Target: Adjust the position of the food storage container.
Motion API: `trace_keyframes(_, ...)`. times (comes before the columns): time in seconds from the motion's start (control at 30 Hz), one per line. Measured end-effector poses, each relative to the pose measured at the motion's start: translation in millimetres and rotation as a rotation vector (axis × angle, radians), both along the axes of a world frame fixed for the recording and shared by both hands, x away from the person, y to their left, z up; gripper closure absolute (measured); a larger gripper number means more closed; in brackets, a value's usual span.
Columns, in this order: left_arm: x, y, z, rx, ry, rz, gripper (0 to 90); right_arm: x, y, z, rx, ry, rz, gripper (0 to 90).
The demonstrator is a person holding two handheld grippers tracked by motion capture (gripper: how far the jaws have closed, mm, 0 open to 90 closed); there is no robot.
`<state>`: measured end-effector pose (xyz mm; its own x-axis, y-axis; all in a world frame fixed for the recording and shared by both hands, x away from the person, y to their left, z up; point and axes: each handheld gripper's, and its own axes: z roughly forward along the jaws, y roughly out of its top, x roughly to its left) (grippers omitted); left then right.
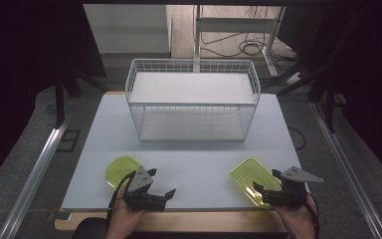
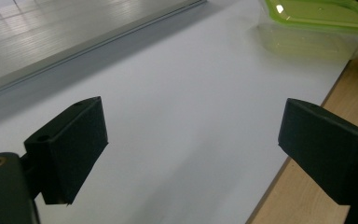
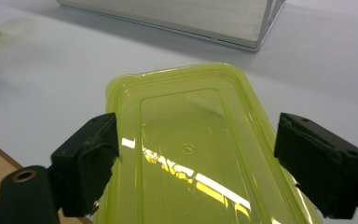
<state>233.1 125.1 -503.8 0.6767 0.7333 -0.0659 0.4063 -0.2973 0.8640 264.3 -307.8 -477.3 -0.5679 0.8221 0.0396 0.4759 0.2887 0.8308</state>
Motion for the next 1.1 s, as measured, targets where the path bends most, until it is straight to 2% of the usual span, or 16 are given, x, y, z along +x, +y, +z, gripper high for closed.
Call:
trace_keyframes(0.2,0.3,-2.4,-2.5,0.012,-0.012,0.001,5.6,-0.7,2.5,-0.1,-0.006,0.007,0.005,18.4)
trace_keyframes(0.27,0.2,-3.1,-1.6,0.015,-0.004,0.002,6.4,-0.4,3.9,-1.2,-0.013,0.012,0.010,18.6)
trace_keyframes(0.43,-1.1,-6.8,0.3,0.056,0.035,0.012,5.4,0.3,5.1,-2.7,-0.019,0.018,0.011,18.6)
trace_keyframes(0.47,-0.6,-7.7,-0.1,0.065,0.056,0.024,4.0,0.5,4.6,-3.0,-0.016,0.021,0.007,18.6)
trace_keyframes(0.57,0.4,-5.7,1.2,0.050,0.074,0.029,2.4,0.7,4.0,-3.0,-0.010,0.022,0.004,18.6)
trace_keyframes(0.7,0.1,-1.6,4.1,0.034,0.070,0.033,4.0,1.2,3.9,-3.5,-0.007,0.027,0.003,18.6)
trace_keyframes(0.77,-0.9,0.7,5.8,0.041,0.064,0.031,11.8,1.7,4.3,-4.2,-0.006,0.031,0.004,18.6)
trace_keyframes(0.8,-1.5,2.2,6.8,0.042,0.061,0.028,11.8,1.7,4.3,-4.2,-0.006,0.031,0.004,18.6)
trace_keyframes(0.83,-3.0,5.7,9.1,0.043,0.052,0.019,20.0,1.6,4.6,-4.3,-0.006,0.033,0.006,18.6)
trace_keyframes(0.9,-4.4,8.2,10.9,0.051,0.039,0.020,29.8,1.4,4.4,-4.1,-0.005,0.032,0.008,18.6)
trace_keyframes(0.93,-5.3,10.6,12.4,0.061,0.025,0.025,29.8,1.4,4.4,-4.1,-0.005,0.032,0.008,18.6)
trace_keyframes(0.97,-6.0,14.0,14.0,0.068,0.017,0.028,42.5,1.2,3.9,-3.7,-0.002,0.028,0.005,18.5)
trace_keyframes(1.0,-6.3,18.1,15.5,0.066,0.015,0.036,42.5,1.2,3.9,-3.7,-0.002,0.028,0.005,18.5)
trace_keyframes(1.03,-6.2,23.1,16.7,0.058,0.017,0.044,47.1,1.2,3.5,-3.6,-0.001,0.025,0.003,18.5)
trace_keyframes(1.07,-5.0,32.5,17.4,0.035,0.026,0.058,60.9,1.2,2.5,-3.2,0.001,0.021,0.000,18.4)
trace_keyframes(1.1,-5.0,32.5,17.4,0.035,0.026,0.058,66.0,1.2,2.5,-3.2,0.001,0.021,0.000,18.4)
